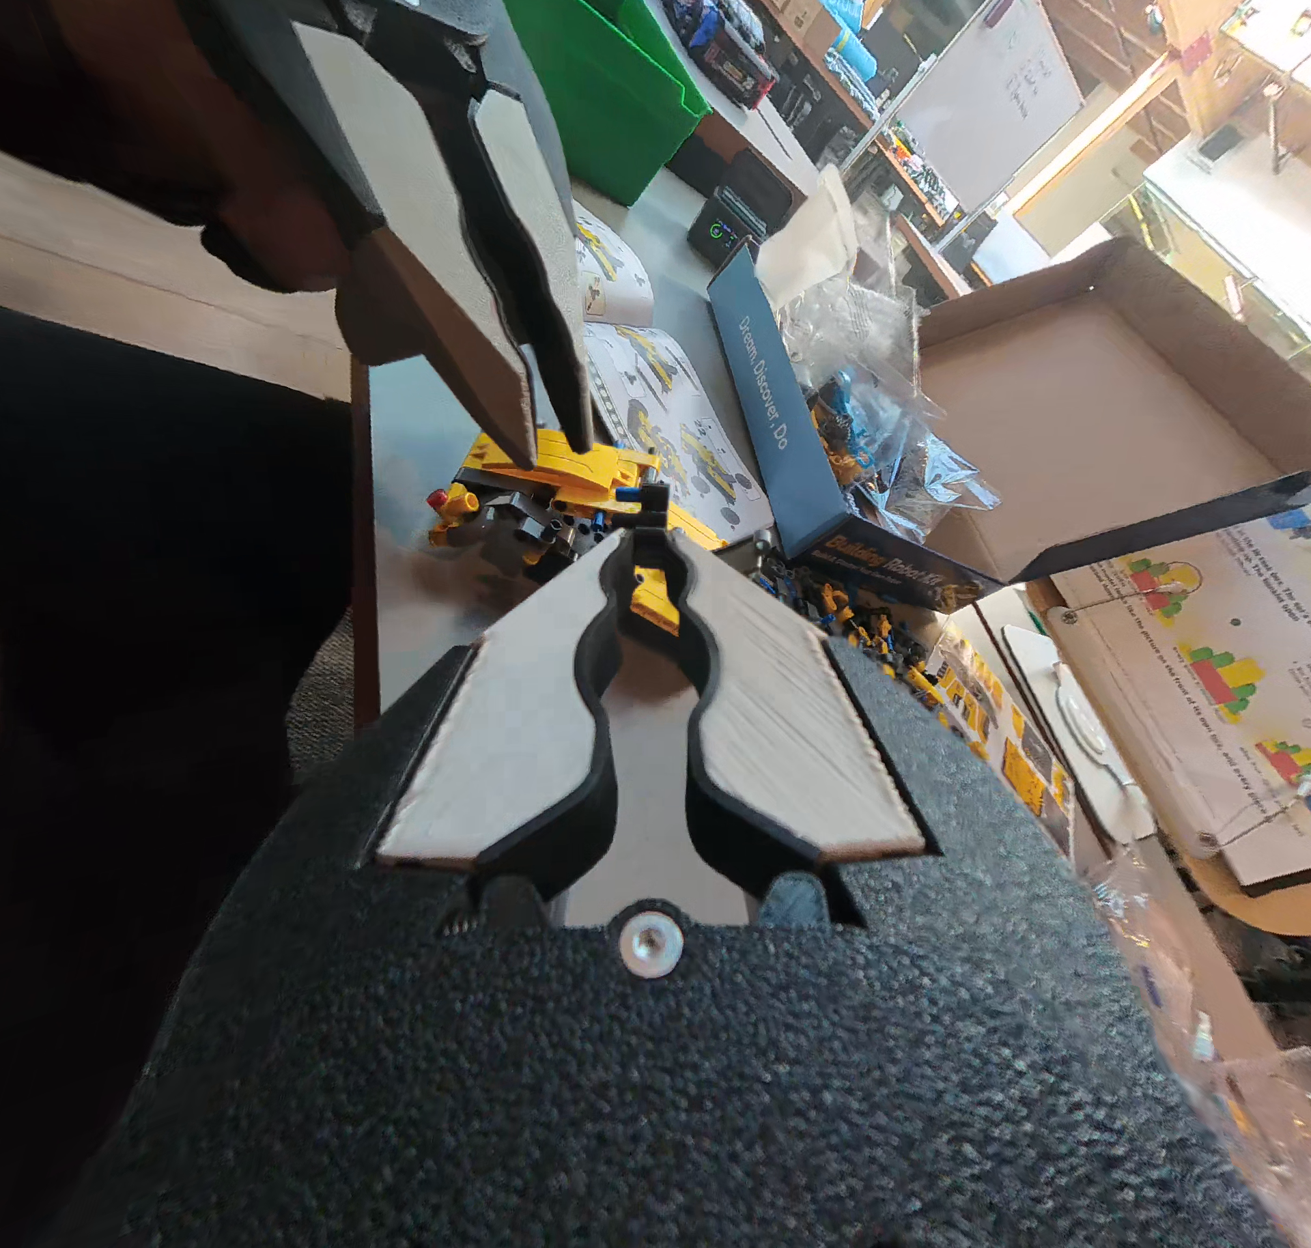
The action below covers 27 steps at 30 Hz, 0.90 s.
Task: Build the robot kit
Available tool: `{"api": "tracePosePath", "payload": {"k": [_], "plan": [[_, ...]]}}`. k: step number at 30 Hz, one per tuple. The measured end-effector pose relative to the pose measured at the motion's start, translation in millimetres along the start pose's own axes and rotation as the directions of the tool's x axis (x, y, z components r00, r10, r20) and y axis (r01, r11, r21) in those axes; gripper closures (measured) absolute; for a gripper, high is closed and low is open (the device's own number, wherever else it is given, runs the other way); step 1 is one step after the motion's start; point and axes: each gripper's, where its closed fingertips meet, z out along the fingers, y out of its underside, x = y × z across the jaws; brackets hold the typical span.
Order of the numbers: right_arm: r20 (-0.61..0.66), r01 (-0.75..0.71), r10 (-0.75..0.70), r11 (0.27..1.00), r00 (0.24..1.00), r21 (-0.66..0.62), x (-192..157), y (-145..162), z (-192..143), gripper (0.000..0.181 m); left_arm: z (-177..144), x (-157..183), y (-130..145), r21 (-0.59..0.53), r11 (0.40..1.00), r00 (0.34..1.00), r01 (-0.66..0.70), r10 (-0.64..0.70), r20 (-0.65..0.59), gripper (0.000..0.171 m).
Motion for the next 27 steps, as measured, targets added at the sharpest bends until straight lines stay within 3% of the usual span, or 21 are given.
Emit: {"api": "tracePosePath", "payload": {"k": [5, 13, 15, 27], "plan": [[-0.063, 0.19, -0.19, 0.982, 0.98, -0.004, -10, -7, -2, 0.177, -4, -2, -11, 0.019, 0.994, 0.987, 0.11, -0.107, -0.119, 0.154], [-0.104, 0.258, -0.256, 0.966, 0.961, 0.002, -12, -14, -9, 0.177, 8, 20, -24, -0.002, 0.977, 0.933, 0.215, -0.206, -0.296, 0.158], [-0.097, 0.259, -0.257, 0.966, 0.962, 0.008, -15, -14, -11, 0.177, 9, 19, -22, 0.004, 0.975, 0.936, 0.223, -0.213, -0.281, 0.166], [-0.008, 0.231, -0.231, 0.972, 0.973, 0.047, -36, -19, 6, 0.176, -10, 17, -1, 0.07, 0.968, 0.953, 0.239, -0.221, -0.207, 0.166]]}}
